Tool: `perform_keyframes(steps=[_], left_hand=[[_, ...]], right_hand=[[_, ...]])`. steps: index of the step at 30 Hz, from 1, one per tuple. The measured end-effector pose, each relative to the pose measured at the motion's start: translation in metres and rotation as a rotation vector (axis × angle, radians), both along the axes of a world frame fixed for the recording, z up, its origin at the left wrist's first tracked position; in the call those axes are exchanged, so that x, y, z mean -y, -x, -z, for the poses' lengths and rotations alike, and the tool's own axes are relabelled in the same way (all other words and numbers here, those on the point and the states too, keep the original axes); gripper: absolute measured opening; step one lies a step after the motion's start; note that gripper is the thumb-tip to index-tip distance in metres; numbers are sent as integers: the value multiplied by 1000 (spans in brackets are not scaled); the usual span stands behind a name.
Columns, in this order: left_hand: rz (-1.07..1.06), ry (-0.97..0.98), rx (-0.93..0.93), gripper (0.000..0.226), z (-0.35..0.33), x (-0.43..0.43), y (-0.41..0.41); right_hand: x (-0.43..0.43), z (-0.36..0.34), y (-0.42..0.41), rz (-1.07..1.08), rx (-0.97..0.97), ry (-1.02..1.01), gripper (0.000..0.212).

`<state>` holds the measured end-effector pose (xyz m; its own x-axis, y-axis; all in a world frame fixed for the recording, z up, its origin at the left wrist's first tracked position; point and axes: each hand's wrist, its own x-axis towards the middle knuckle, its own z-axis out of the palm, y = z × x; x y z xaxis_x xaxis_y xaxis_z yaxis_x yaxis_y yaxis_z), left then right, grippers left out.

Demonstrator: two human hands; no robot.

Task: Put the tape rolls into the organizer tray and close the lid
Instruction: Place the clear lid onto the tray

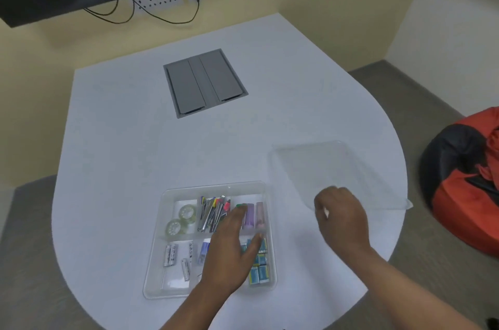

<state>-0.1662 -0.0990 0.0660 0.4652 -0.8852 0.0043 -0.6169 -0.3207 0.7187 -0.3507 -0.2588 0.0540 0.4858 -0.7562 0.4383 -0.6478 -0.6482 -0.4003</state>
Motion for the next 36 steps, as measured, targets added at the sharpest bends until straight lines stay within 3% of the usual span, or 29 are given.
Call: perform_keyframes(steps=[6, 11, 15, 18, 22, 28, 31, 36], left_hand=[[-191, 88, -188, 57, -17, 8, -16], [-364, 148, -274, 63, -36, 11, -39], [-415, 200, -342, 67, -46, 3, -61], [-414, 237, -345, 41, -47, -9, -82], [-546, 200, -366, 26, -30, -34, -114], [-539, -12, -148, 30, 2, -77, -146], [-483, -90, -93, 43, 15, -86, -158], [-366, -217, -102, 70, 36, -89, -168]], right_hand=[[27, -91, -10, -10, 547, 91, 9], [24, -146, -20, -151, 987, -33, 28], [20, -167, -36, -174, 1157, -164, 27], [18, -163, -53, -124, 1186, -387, 25], [17, -122, -78, -17, 1015, -620, 30], [-7, -29, -108, 87, 176, -673, 72], [-28, 7, -117, 70, 12, -773, 87], [-42, 32, -135, 119, -136, -843, 93]])
